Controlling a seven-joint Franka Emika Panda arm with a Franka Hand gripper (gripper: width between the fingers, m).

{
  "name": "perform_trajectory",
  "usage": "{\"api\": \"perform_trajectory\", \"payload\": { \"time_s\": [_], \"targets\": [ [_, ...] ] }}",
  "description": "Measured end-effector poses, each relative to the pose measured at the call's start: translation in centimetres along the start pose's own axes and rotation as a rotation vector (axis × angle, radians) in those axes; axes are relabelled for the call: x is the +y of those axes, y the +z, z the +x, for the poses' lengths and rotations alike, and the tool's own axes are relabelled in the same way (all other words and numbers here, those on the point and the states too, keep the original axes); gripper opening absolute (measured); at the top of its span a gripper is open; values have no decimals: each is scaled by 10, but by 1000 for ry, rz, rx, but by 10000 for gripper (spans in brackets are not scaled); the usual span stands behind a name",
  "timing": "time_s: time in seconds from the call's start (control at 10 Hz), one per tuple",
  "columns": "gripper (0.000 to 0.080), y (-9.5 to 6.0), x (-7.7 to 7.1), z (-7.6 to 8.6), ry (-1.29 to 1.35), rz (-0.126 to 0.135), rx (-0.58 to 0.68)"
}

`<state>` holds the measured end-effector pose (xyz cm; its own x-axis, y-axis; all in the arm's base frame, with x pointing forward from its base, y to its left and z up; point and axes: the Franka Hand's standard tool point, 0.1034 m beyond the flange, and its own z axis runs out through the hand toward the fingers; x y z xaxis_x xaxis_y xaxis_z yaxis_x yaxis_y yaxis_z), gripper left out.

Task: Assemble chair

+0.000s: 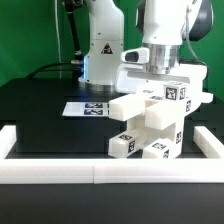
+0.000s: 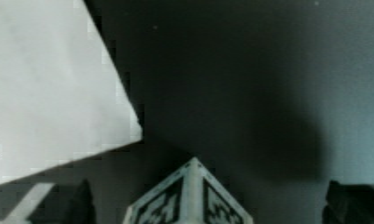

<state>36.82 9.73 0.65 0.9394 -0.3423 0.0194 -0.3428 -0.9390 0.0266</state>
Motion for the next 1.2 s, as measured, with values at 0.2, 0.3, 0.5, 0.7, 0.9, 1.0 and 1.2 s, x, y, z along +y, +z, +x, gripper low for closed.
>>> {"api": "perform_trajectory", "payload": {
  "time_s": [0.2,0.3,0.5,0.7,0.9,1.0,1.2],
  "targets": [
    [622,0,0,0,-1,0,-1],
    [622,0,0,0,-1,0,-1],
    [256,0,1,1,0,0,-1],
    [80,0,1,1,1,0,-1],
    [26,-1,2,2,2,0,0],
    [6,-1,2,2,3,1,1],
    [2,-4,0,3,4,6,2]
  ]
}}
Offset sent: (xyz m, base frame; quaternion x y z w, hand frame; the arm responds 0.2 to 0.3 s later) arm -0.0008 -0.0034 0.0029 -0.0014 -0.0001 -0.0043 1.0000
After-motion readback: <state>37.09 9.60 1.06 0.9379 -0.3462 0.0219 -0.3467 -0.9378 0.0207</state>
